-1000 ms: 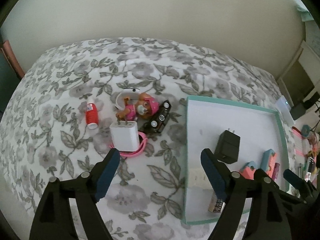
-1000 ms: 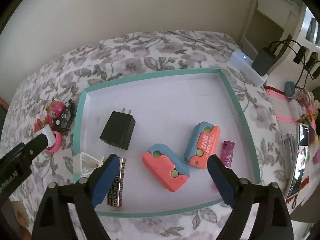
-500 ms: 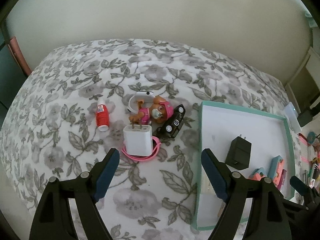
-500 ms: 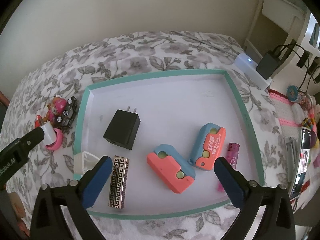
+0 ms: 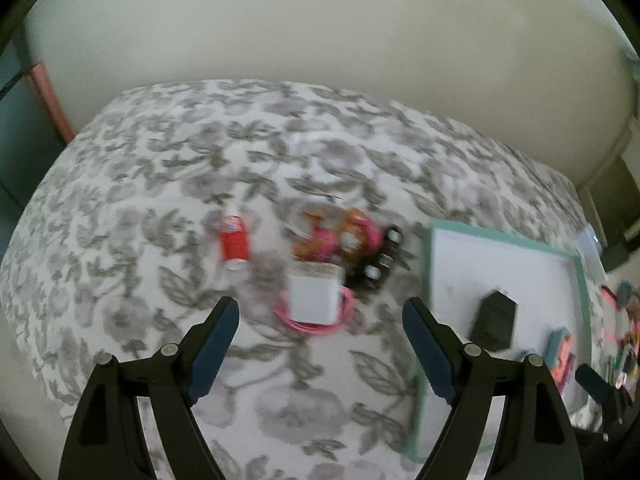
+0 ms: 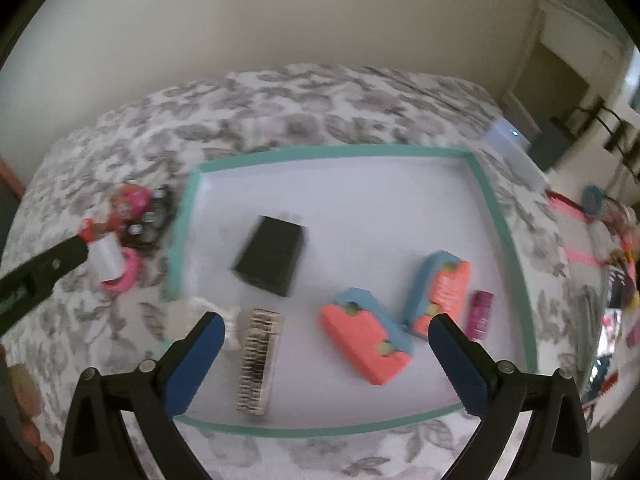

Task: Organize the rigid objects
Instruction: 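Withdraw both tools from the tray toward the remaining items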

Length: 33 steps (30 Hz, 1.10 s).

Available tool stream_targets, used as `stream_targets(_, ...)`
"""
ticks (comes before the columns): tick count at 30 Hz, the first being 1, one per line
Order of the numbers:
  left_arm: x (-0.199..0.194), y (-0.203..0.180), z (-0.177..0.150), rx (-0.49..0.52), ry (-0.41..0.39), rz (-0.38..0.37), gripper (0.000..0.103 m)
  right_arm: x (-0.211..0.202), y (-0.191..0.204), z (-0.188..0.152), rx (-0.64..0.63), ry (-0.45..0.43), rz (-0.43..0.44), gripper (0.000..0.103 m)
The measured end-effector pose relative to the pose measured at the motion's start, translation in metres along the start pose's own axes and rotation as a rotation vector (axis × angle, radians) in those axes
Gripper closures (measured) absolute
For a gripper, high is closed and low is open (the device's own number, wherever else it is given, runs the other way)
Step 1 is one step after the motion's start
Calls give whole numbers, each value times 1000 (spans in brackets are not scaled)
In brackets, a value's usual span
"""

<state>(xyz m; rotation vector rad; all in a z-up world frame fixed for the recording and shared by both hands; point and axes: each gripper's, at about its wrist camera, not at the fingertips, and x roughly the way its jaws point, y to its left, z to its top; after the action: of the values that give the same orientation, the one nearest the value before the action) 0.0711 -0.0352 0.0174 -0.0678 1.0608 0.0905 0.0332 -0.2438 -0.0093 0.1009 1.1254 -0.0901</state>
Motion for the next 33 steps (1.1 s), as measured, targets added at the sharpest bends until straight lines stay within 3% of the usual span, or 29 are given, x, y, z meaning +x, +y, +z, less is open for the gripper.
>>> stream_targets(11,0,75,13,-132,-19,116,19,-6,62,3,-99,-51,79,0)
stream_targets(24,14,98,25,-173,9,90,19,6,75,20,-47,-40,135,0)
stream_targets(33,44,109,34,-226,64,63,19,23,112,34,-105,-23,160,0)
